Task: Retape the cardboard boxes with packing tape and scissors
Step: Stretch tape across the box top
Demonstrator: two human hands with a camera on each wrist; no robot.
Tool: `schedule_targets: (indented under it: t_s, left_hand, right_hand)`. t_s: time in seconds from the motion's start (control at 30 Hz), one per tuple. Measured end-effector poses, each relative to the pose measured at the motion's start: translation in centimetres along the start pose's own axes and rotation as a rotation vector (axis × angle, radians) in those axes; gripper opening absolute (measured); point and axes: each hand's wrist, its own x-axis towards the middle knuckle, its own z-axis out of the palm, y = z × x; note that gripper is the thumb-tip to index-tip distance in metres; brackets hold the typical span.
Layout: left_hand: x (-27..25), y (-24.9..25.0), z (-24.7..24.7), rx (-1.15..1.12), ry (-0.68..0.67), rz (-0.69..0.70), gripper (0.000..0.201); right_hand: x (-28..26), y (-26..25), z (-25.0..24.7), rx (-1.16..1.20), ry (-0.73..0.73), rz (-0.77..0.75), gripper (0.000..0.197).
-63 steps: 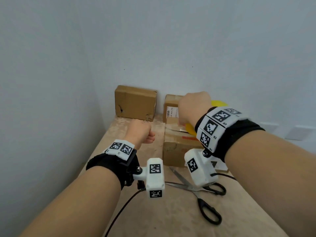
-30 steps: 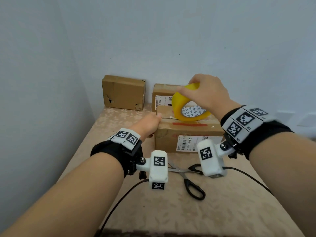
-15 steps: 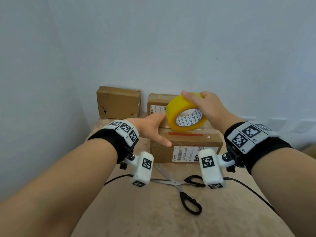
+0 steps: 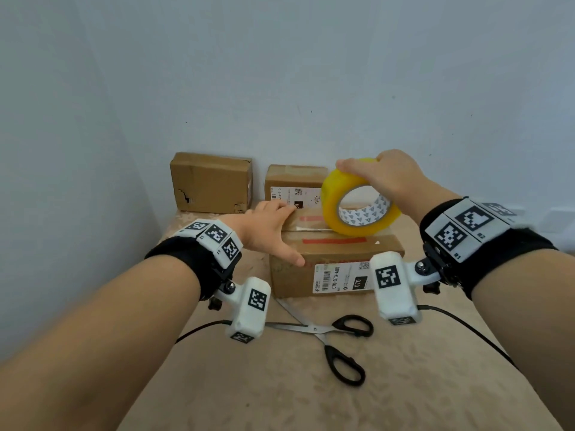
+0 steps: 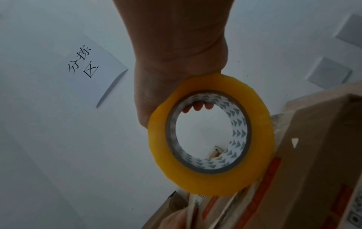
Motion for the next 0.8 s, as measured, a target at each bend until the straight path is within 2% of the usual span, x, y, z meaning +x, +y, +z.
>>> schedule_targets:
  t_s: [0.13, 0.23, 0.4, 0.63, 0.73, 0.8]
  left_hand:
    - [-0.3, 0.1, 0.0, 0.034, -0.028, 0.03, 0.114]
    - [-1.4, 0.7, 0.7, 0.128, -0.058, 0.024, 0.107]
    - [-2.8, 1.9, 1.8, 0.288, 0.038, -0.053, 0.097]
    - [-3.3, 3.2, 2.7, 0.115, 0.037, -0.104, 0.095]
    - [-3.1, 3.2, 3.1, 0.03, 0.094, -0.108, 0.101]
    - [-2.9, 2.7, 3.0, -0.008, 0.157, -0.106, 0.107]
  right_hand:
    - [-0.1, 0.2, 0.4, -0.097, -0.004, -0.015, 0.055]
    - [-0.5, 0.3, 0.6, -0.035, 0.0, -0.037, 0.058]
    - [-1.1, 0.5, 0.2, 0.027, 0.023, -0.077, 0.062]
    - [-3.5, 4.8, 0.0, 0.402, -0.172, -0.042, 0.047]
    - [-2.9, 6.6, 1.0, 0.209, -0.093, 0.036, 0.034]
    - [-2.0, 7.7, 1.5, 0.176, -0.055, 0.088, 0.042]
